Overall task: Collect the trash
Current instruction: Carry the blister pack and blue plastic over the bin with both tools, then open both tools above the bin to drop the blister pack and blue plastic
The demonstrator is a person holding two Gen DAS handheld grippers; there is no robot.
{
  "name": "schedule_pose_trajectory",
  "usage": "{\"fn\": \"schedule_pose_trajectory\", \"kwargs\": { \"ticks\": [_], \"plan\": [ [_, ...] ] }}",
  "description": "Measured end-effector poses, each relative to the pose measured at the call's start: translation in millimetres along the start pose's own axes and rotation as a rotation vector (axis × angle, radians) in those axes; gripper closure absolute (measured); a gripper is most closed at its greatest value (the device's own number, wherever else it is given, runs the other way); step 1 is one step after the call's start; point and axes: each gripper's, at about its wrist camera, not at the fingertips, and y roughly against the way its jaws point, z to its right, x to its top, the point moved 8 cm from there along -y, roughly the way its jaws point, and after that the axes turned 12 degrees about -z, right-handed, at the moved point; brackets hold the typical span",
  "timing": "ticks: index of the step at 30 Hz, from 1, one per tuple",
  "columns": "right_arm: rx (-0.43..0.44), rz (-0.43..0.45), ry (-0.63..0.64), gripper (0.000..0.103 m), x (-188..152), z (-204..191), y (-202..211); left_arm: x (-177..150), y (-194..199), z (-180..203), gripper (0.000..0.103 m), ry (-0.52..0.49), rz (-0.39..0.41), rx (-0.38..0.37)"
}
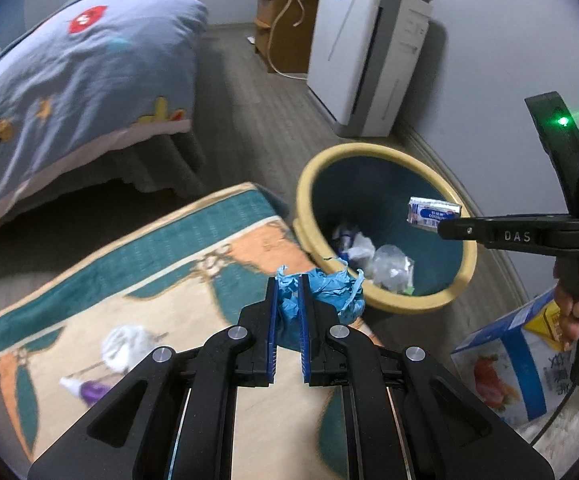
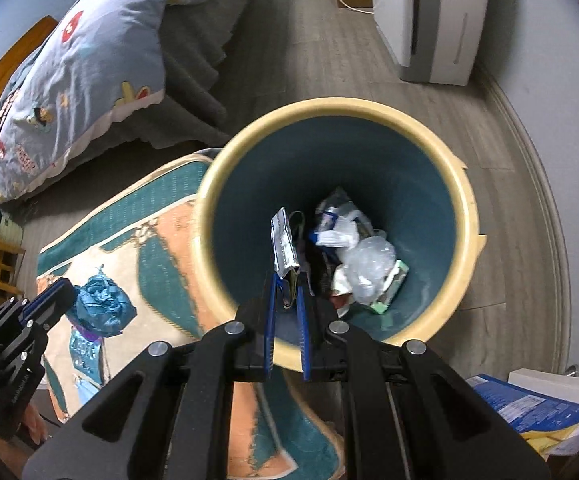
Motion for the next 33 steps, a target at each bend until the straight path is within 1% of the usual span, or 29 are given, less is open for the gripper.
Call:
{"fn": "schedule_pose_trajectory", "kwargs": {
  "ticks": [10, 14, 18, 25, 33],
  "plan": [
    [-0.053, -0.052, -0.071, 0.094, 0, 43, -16, 17, -38, 41, 0.093, -0.018, -0.025, -0.065],
    [-0.059, -0.078, -0.091, 0.094, -1, 55, -24, 20, -52, 53, 0.093, -0.037, -0.034, -0.064],
    [-0.060, -0.092, -0.098, 0.094, -2, 59, -29, 22, -63, 60, 0.093, -0.055, -0.040, -0.053],
    [-0.053, -0.113, -0.080, 0.094, -3, 55, -35, 23, -77, 64, 0.093, -0.062, -0.053, -0.036],
    [-0.050, -0.125, -0.084, 0.093, -3, 57, -38, 24, -80, 69, 0.093, -0.070, -0.049, -0.032]
  ]
}}
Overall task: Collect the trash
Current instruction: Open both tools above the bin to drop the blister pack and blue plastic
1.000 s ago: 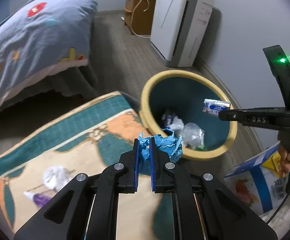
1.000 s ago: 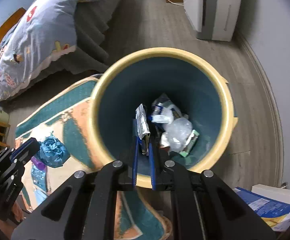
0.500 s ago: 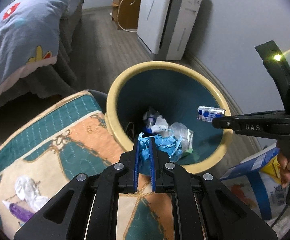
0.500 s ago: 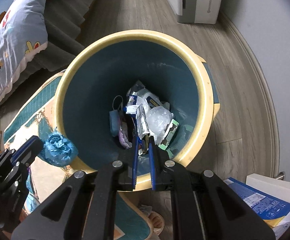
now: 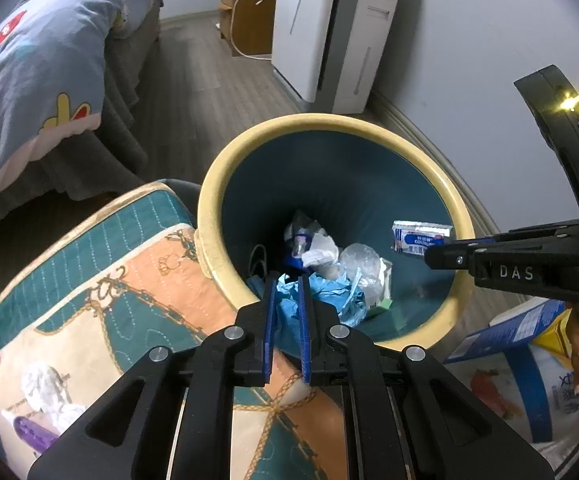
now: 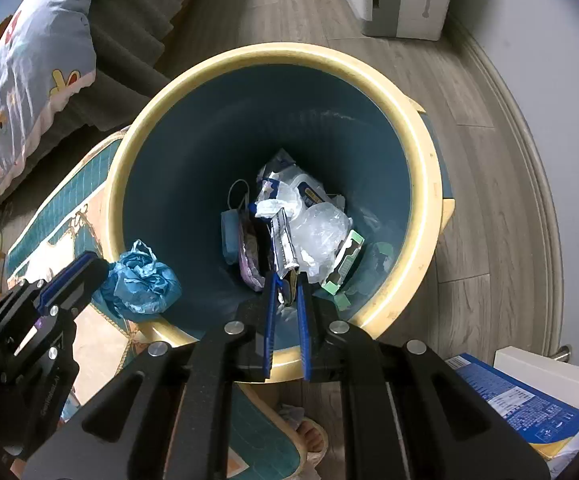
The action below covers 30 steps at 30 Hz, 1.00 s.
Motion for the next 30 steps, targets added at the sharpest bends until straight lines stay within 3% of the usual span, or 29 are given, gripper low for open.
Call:
{"fn": "schedule_pose_trajectory", "kwargs": {
  "ticks": [11, 13, 15, 17, 19, 24, 26, 30],
  "plan": [
    [-0.013, 0.008, -0.022, 0.092, 1, 3, 0, 0, -1, 0, 0.085, -0.013, 0.002, 0.007],
    [-0.014, 0.011, -0.025, 0.091, 1, 3, 2, 0, -1, 0, 0.068, -0.011, 0.002, 0.010],
    [-0.011, 0.023, -0.033, 0.082, 2, 3, 6, 0, 1, -1, 0.052, -0.006, 0.011, 0.010],
    [-0.005, 0.035, -0.041, 0.065, 2, 5, 10, 2, 4, -3, 0.044, 0.004, 0.025, 0.010],
    [-0.005, 0.039, -0.047, 0.060, 3, 6, 12, 3, 9, -6, 0.031, 0.022, 0.042, 0.009],
    [-0.003, 0.060, -0.066, 0.040, 4, 7, 20, 5, 23, -15, 0.020, 0.064, 0.075, 0.011],
    [-0.007, 0.069, -0.067, 0.028, 4, 5, 25, 3, 32, -22, 0.013, 0.082, 0.094, 0.032],
    [-0.021, 0.112, -0.077, 0.017, 4, 1, 37, -2, 46, -33, 0.010, 0.106, 0.115, 0.061]
  ]
}}
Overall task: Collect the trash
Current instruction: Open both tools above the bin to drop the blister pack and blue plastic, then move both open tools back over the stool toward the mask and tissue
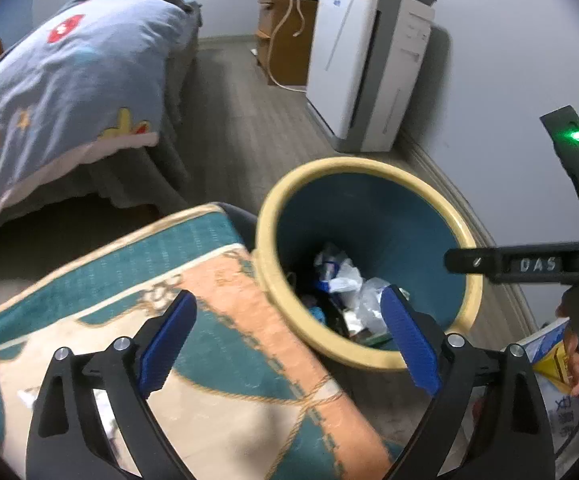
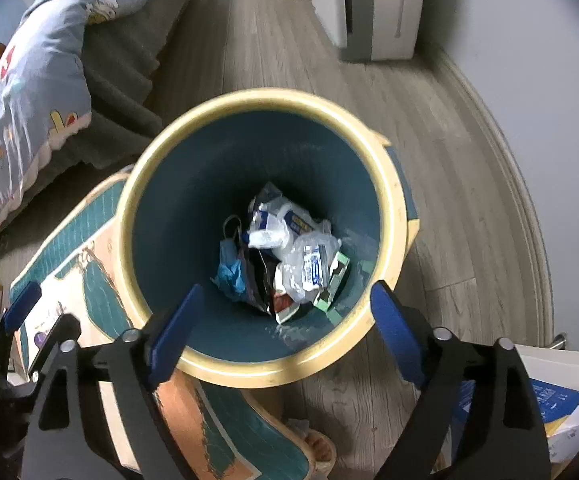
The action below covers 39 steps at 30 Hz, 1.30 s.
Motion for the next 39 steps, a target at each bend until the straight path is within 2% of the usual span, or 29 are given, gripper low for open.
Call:
{"fn": "schedule_pose_trajectory", "kwargs": {
  "ticks": [2, 5, 12, 22, 28, 39],
  "plan": [
    [-0.001, 0.016, -0.006, 0.009, 0, -3, 5, -4, 9, -9, 0.010, 0.011, 0.006, 0.016],
    [-0.005, 0.029, -0.004, 0.008, -3, -7, 10, -9, 24, -24, 0.009, 0.025, 0.021, 0.044],
    [0.008, 0.060, -0.003, 0.006, -16, -25, 26, -23, 64, -61, 0.008, 0.083, 0.073, 0.094],
    [0.034, 0.087, 0.087, 0.006, -42, -86, 41, -58, 113, -103, 0.007, 0.132, 0.101, 0.159],
    [0.029, 0.094, 0.139, 0.006, -58, -122, 44, -85, 134, -136, 0.007, 0.164, 0.095, 0.205],
    [0.013, 0.088, 0.238, 0.006, -83, -185, 36, -143, 148, -197, 0.007, 0.304, 0.038, 0.252]
  ]
}}
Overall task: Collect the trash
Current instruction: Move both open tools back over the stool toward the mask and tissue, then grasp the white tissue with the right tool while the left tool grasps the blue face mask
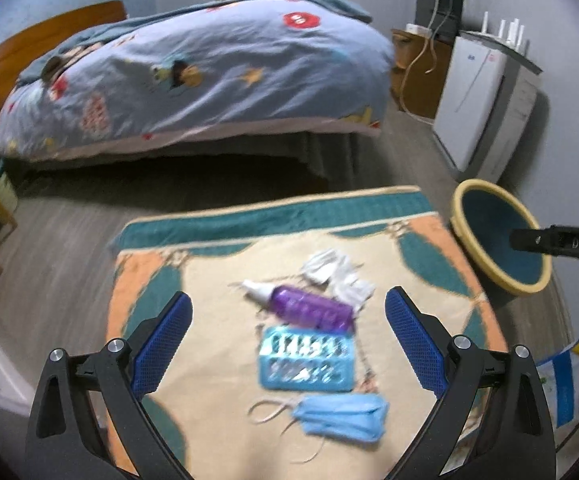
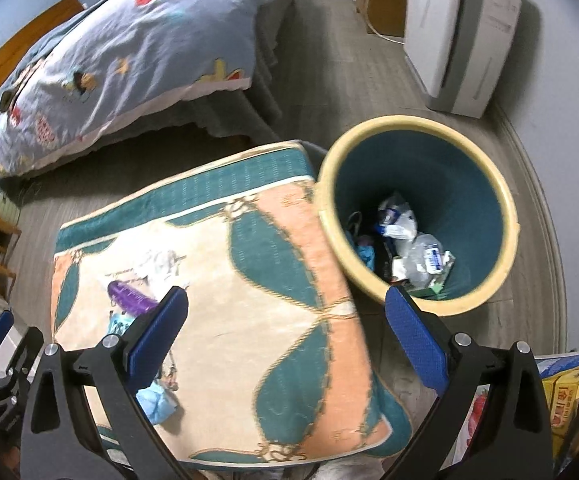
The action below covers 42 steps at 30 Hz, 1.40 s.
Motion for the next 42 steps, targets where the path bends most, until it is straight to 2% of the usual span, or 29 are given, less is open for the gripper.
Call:
{"fn": "schedule_pose_trajectory", "kwargs": {
  "ticks": [3, 8, 13, 19, 21, 23, 25, 26, 27, 28, 30, 31, 34, 38, 42],
  "plan": [
    [0.003, -0.009, 0.032, 0.006, -4, -18, -4, -13, -6, -9, 0.007, -0.011, -0.029, 0.021],
    [0.004, -0.023, 0.052, 0.006, -8, -32, -9, -37, -21, -12, 0.007, -0.087, -0.095, 0.069],
    [0.034, -0.037, 0.019, 0.006, -11, -36, -13, -58, -34, 8, 0.007, -0.163, -0.165, 0.006],
    [0.027, -0.041, 0.005, 0.006, -11, -30, -15, -89, -54, 52, 0.007, -0.289, -0.272, -0.096],
    [0.022, -0.046, 0.003, 0.006, -10, -27, -17, -100, -63, 65, 0.008, -0.356, -0.313, -0.101],
    [0.020, -0.048, 0.000, 0.006, -10, -24, -17, -107, -70, 71, 0.011, -0.409, -0.325, -0.071],
    [0.020, -0.051, -0.006, 0.006, -9, -21, -18, -109, -73, 75, 0.037, -0.436, -0.340, -0.073],
    [0.021, -0.051, -0.010, 0.006, -8, -19, -18, -110, -75, 75, 0.043, -0.438, -0.350, -0.075],
    [0.022, -0.051, -0.013, 0.006, -8, -18, -19, -111, -76, 76, 0.056, -0.439, -0.360, -0.084],
    [0.023, -0.052, -0.014, 0.006, -8, -18, -19, -111, -77, 76, 0.073, -0.442, -0.367, -0.089],
    [0.024, -0.054, -0.014, 0.006, -7, -17, -21, -108, -76, 75, 0.089, -0.444, -0.365, -0.095],
    [0.024, -0.056, -0.013, 0.006, -7, -18, -22, -106, -75, 74, 0.093, -0.437, -0.364, -0.102],
    [0.028, -0.060, -0.010, 0.006, -6, -19, -25, -92, -64, 66, 0.095, -0.403, -0.333, -0.118],
    [0.033, -0.064, -0.002, 0.006, -2, -24, -30, -55, -29, 47, 0.095, -0.319, -0.234, -0.154],
    [0.041, -0.067, 0.010, 0.006, 3, -34, -38, -16, -1, 29, 0.095, -0.287, -0.153, -0.154]
  ]
}}
